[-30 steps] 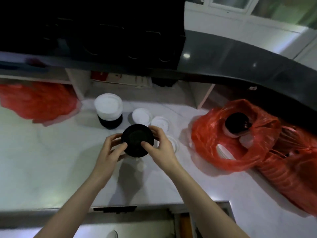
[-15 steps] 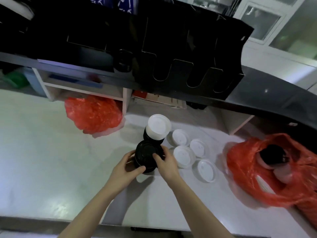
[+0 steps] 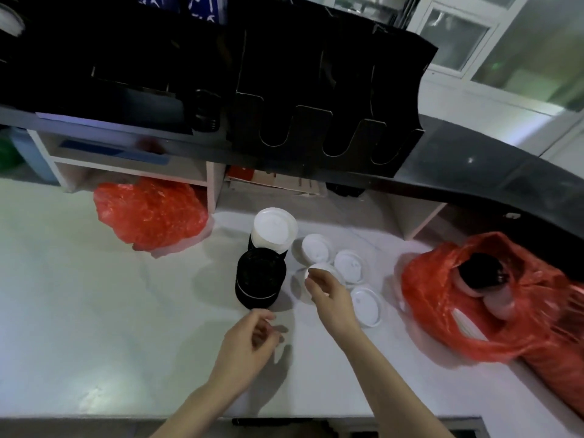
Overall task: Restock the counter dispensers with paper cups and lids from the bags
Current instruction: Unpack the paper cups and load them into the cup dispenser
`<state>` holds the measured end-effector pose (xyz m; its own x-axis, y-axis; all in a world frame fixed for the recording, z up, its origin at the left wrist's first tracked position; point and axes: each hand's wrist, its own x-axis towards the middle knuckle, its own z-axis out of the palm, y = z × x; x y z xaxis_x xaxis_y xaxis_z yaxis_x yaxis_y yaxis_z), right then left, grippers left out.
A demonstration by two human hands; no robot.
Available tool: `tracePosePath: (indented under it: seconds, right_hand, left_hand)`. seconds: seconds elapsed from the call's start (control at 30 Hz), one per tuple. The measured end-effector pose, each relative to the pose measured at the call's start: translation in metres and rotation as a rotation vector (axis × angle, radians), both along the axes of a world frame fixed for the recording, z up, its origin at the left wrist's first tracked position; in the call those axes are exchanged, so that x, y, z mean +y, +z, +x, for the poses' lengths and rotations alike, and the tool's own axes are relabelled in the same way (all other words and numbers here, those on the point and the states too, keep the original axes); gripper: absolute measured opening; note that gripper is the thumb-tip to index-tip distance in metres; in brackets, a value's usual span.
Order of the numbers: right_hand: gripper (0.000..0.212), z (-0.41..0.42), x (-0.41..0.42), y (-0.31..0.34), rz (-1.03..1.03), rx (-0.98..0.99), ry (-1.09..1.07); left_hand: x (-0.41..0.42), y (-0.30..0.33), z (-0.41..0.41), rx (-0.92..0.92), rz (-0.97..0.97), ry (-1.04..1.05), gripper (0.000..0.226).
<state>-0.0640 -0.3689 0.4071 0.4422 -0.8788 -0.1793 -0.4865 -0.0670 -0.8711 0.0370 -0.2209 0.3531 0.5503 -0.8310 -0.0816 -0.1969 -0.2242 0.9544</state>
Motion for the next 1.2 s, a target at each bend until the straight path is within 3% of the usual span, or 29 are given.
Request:
tracePosePath:
  seconds: [0.17, 0.33, 0.43, 0.57, 0.73, 0.8, 0.9, 1.0, 1.2]
  right_hand:
    - [0.025, -0.080, -0.028, 0.016, -0.225, 0.078, -0.079]
    - [0.027, -0.187, -0.087, 0.026, -0.535, 0.408, -0.200]
    - [0.035, -0.247, -0.118, 0.022, -0.445, 0.571, -0.243]
    - [0.047, -0.293, -0.138, -0.007, -0.345, 0.763, -0.069]
    - [0.047, -0.312, -0.144, -0.031, -0.493, 0.883, -0.016]
    - [0.047, -0.319, -0.150, -0.040, -0.533, 0.842, -0.019]
    - [0.039, -0.326, -0.158, -0.042, -0.433, 0.629, -0.094]
    - [0.035, -0.330, -0.164, -0.039, -0.377, 0.350, -0.203]
    - [0.031, -0.327, -0.161, -0.031, -0.399, 0.106, -0.237]
  left_hand:
    - [-0.067, 0.015, -0.054, -0.125, -0.030, -0.310, 0.023]
    - [-0.151, 0.029, -0.115, -0.290, -0.182, -0.435, 0.019]
    - [-0.199, 0.037, -0.161, -0.370, -0.223, -0.474, 0.023]
    - [-0.244, 0.031, -0.220, -0.521, -0.251, -0.568, 0.039]
    - [-0.265, 0.000, -0.241, -0.677, -0.036, -0.727, 0.039]
    - [-0.264, -0.008, -0.238, -0.747, 0.043, -0.735, 0.043]
    - [-0.264, -0.017, -0.234, -0.787, 0.128, -0.754, 0.063]
    - [-0.266, -0.012, -0.228, -0.517, 0.162, -0.648, 0.046]
    - [-0.267, 0.009, -0.213, -0.179, 0.056, -0.451, 0.019]
